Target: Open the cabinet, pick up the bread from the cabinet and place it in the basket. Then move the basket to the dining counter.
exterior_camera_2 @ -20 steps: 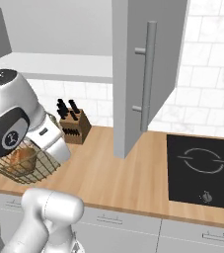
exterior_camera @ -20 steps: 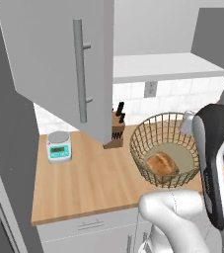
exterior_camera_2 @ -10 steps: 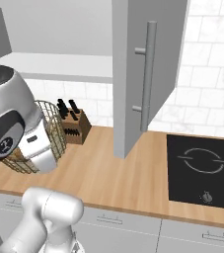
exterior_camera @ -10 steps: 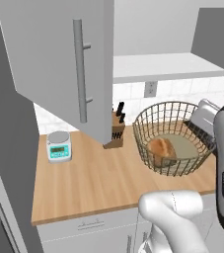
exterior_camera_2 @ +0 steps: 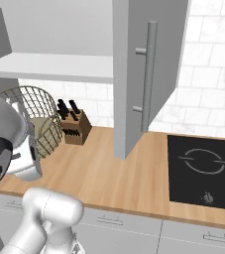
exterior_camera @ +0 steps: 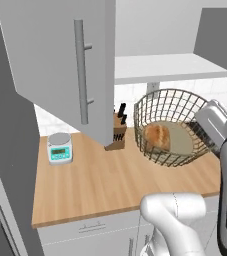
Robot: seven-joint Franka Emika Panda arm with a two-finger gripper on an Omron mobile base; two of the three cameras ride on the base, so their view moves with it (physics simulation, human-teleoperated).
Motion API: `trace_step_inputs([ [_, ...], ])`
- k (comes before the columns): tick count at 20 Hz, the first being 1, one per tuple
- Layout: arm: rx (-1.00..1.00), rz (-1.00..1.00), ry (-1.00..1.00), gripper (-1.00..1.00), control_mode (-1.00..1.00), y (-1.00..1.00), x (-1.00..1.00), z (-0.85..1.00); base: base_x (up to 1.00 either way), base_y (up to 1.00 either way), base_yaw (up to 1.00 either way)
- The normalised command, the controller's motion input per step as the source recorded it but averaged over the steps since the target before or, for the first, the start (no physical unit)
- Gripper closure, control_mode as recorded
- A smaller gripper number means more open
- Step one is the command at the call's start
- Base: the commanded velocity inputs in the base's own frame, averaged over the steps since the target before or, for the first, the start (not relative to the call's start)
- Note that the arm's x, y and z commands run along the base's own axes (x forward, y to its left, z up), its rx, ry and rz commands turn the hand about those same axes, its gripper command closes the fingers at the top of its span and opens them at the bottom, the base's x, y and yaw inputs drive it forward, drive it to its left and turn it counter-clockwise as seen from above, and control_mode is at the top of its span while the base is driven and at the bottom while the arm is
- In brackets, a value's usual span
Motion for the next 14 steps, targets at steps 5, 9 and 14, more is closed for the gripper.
trace_step_inputs([
  [5,0.05,-0.03,0.0,1.0,-1.0,0.09,0.04,0.06,0.0,0.0,0.0],
  [9,0.12,-0.16,0.0,1.0,-1.0,0.0,0.0,0.08,0.0,0.0,0.0],
  [14,0.04,-0.07,0.0,1.0,1.0,0.0,0.0,0.0,-0.4,0.0,-0.04],
])
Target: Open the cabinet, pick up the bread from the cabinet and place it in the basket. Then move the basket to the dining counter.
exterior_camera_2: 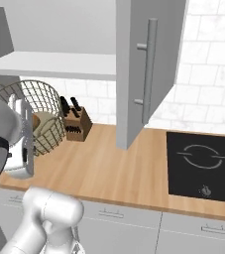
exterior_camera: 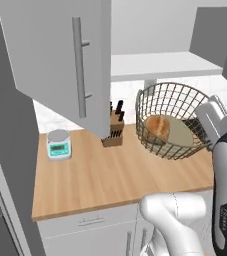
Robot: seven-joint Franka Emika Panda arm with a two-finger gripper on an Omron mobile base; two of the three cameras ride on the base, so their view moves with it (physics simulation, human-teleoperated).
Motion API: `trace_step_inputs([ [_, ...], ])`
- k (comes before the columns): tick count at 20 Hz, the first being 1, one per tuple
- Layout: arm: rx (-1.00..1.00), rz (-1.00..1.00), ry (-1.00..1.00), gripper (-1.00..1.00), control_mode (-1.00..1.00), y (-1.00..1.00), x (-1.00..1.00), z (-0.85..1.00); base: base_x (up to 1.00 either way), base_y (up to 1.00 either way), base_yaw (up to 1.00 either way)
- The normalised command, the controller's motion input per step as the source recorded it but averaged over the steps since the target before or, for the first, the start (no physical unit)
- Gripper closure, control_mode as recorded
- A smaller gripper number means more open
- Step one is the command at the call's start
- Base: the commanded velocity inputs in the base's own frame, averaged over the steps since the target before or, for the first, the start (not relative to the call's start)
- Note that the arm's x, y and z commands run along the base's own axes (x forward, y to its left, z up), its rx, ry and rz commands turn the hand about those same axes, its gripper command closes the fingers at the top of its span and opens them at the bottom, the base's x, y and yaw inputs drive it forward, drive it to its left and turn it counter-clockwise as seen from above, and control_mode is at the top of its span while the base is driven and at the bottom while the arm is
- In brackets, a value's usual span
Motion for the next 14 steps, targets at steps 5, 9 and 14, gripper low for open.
trace_step_inputs([
  [5,0.0,0.0,0.0,1.0,1.0,0.0,0.0,0.0,-1.0,-0.21,-0.05],
  [9,0.0,0.0,0.0,1.0,1.0,0.0,0.0,0.0,-1.0,-0.25,-0.11],
  [14,0.0,0.0,0.0,1.0,1.0,0.0,0.0,0.0,-0.56,-0.56,-0.45],
])
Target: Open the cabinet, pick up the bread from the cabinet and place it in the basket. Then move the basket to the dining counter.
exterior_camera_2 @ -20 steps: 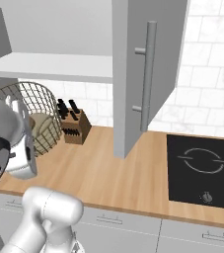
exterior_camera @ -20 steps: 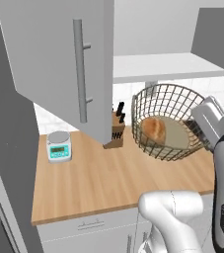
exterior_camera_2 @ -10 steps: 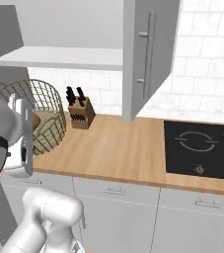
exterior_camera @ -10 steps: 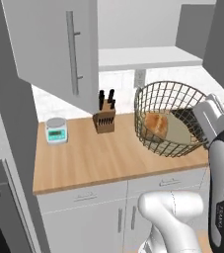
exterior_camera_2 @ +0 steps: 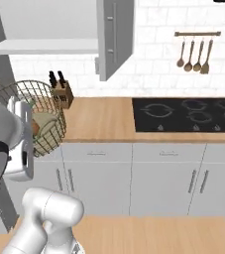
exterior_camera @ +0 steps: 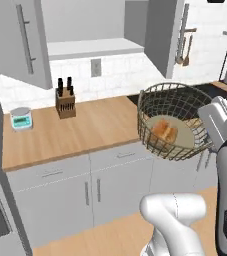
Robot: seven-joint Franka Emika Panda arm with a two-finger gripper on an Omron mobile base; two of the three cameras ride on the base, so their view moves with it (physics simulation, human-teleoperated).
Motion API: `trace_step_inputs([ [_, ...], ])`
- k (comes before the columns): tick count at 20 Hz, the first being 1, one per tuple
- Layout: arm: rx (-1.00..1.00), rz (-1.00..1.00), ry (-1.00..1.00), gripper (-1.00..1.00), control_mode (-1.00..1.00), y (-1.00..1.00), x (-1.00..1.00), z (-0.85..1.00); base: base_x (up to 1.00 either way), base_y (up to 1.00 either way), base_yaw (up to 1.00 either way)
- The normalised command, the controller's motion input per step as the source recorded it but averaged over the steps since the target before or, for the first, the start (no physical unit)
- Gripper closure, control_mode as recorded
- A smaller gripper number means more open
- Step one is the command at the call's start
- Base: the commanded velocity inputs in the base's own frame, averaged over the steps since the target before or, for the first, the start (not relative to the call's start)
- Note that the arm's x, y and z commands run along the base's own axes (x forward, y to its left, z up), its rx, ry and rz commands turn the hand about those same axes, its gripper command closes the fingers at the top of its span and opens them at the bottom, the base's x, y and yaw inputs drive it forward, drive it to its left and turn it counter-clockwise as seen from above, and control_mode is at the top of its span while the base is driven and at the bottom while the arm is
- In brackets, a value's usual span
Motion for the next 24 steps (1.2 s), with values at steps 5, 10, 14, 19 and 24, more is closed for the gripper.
trace_step_inputs([
  [5,0.0,0.0,0.0,1.0,1.0,0.0,0.0,0.0,0.0,-0.33,-0.89],
  [10,0.0,0.0,0.0,1.0,1.0,0.0,0.0,0.0,0.0,-0.03,-0.99],
  [14,0.0,0.0,0.0,1.0,1.0,0.0,0.0,0.0,0.0,0.0,-1.0],
  [19,0.0,0.0,0.0,1.0,1.0,0.0,0.0,0.0,0.0,0.0,-1.0],
  [24,0.0,0.0,0.0,1.0,1.0,0.0,0.0,0.0,0.0,0.0,-1.0],
])
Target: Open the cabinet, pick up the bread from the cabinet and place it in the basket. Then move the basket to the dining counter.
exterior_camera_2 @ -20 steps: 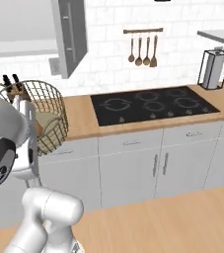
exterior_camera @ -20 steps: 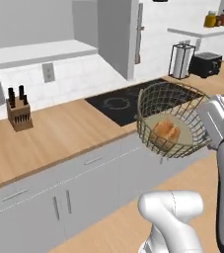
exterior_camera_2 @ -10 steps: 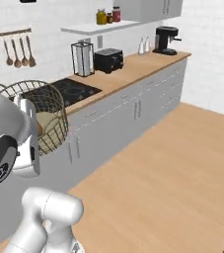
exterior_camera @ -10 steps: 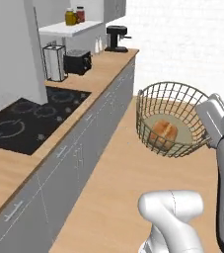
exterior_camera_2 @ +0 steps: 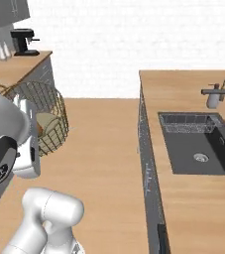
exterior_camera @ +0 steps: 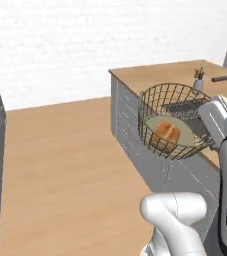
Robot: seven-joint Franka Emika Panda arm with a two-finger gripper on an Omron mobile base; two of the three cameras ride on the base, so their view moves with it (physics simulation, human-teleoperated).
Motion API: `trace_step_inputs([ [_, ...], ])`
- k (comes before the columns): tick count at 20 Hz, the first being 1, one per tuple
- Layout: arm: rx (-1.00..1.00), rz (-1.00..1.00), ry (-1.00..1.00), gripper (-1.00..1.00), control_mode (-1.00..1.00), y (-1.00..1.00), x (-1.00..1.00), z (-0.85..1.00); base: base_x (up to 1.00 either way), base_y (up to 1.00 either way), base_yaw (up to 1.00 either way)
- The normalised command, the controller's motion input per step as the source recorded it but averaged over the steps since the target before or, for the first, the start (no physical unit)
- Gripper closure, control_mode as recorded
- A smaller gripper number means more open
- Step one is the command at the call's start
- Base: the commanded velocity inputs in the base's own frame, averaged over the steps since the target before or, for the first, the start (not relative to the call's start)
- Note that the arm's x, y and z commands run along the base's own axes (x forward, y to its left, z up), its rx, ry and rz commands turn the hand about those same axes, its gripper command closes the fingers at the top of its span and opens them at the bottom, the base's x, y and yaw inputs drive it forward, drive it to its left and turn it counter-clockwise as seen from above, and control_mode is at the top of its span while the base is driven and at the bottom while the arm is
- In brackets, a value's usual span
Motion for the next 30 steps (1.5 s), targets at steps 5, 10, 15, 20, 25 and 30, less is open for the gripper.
trace_step_inputs([
  [5,0.0,0.0,0.0,1.0,1.0,0.0,0.0,0.0,0.0,0.0,-1.0],
  [10,0.0,0.0,0.0,1.0,1.0,0.0,0.0,0.0,0.0,0.0,-1.0],
  [15,0.0,0.0,0.0,1.0,1.0,0.0,0.0,0.0,0.0,0.0,-1.0],
  [20,0.0,0.0,0.0,1.0,1.0,0.0,0.0,0.0,0.0,0.0,-1.0],
  [25,0.0,0.0,0.0,1.0,1.0,0.0,0.0,0.0,0.62,0.03,-0.6],
  [30,0.0,0.0,0.0,1.0,1.0,0.0,0.0,0.0,0.98,-0.01,0.01],
])
